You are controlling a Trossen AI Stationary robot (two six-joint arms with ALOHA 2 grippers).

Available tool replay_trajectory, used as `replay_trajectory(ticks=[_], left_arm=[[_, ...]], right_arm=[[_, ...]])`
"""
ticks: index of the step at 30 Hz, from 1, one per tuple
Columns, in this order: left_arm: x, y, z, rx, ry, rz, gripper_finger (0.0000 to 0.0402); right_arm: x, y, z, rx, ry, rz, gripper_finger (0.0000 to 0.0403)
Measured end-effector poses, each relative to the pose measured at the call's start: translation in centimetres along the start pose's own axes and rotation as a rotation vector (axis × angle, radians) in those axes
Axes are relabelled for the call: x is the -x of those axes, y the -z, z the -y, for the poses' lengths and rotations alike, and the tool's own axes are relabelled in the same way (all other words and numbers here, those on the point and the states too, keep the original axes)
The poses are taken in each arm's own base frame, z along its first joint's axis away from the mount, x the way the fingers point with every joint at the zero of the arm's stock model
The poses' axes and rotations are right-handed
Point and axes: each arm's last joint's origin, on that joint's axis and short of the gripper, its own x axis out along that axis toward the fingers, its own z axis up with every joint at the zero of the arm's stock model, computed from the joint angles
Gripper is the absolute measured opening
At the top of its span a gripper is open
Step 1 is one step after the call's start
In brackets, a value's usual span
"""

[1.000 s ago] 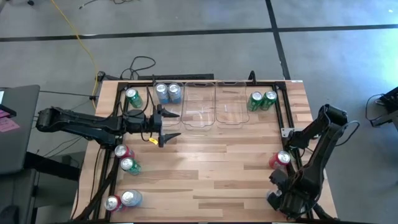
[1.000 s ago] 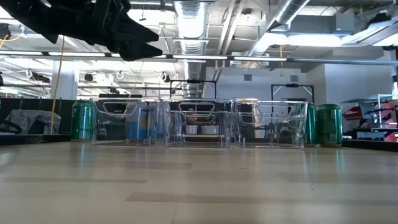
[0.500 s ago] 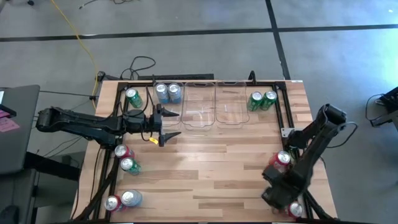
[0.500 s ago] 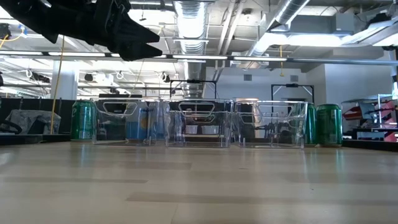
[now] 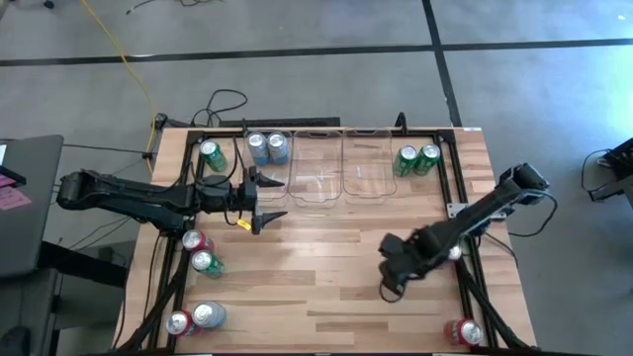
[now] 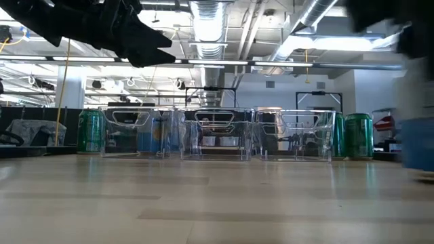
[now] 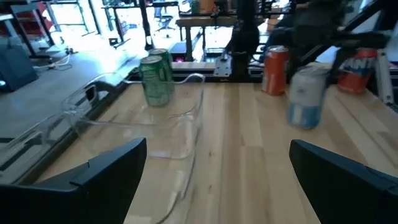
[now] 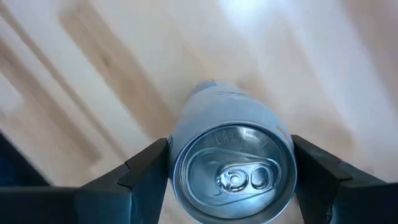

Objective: Sort soda cans
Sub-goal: Put the blue-white soda can into the left transparent bin

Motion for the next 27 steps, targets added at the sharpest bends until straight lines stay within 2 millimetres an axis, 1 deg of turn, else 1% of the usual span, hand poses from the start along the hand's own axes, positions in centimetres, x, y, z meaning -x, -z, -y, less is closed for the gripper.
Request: replay_trajectory(ticks=[3,7,11,15,18,22,27], left_arm=[[0.1,-0.1,0.4,-0.001,0.021,0.007,0.0389],[0.0,-0.1,1.1,-0.001,0.05,0.017,0.0389],[-0.4,0.3,1.7,-0.008,0.076,-0.001,0.0389],[-1.2,0.9,2.4,-0.011,0.095,-0.015,0.0389],[-2.1,1.2,2.8,-0.01,0.105,0.0,0.0389],[-3.5,0.6,3.8,-0.042,0.141,-0.005,0.0389],[-4.9,0.1,5.3,-0.095,0.189,-0.05,0.0389]], right_arm=[[-0.2,-2.2,0.4,0.037,-0.029,0.088,0.0276],[-0.4,-4.6,1.1,0.09,-0.044,0.174,0.0276],[-0.4,-6.4,1.8,0.148,-0.05,0.234,0.0276],[-0.9,-7.7,1.8,0.225,-0.028,0.248,0.0276],[-1.4,-8.9,0.6,0.314,-0.007,0.244,0.0277],[-2.1,-10.4,-2.3,0.453,0.028,0.214,0.0277],[-2.1,-12.1,-5.0,0.602,0.076,0.157,0.0277]])
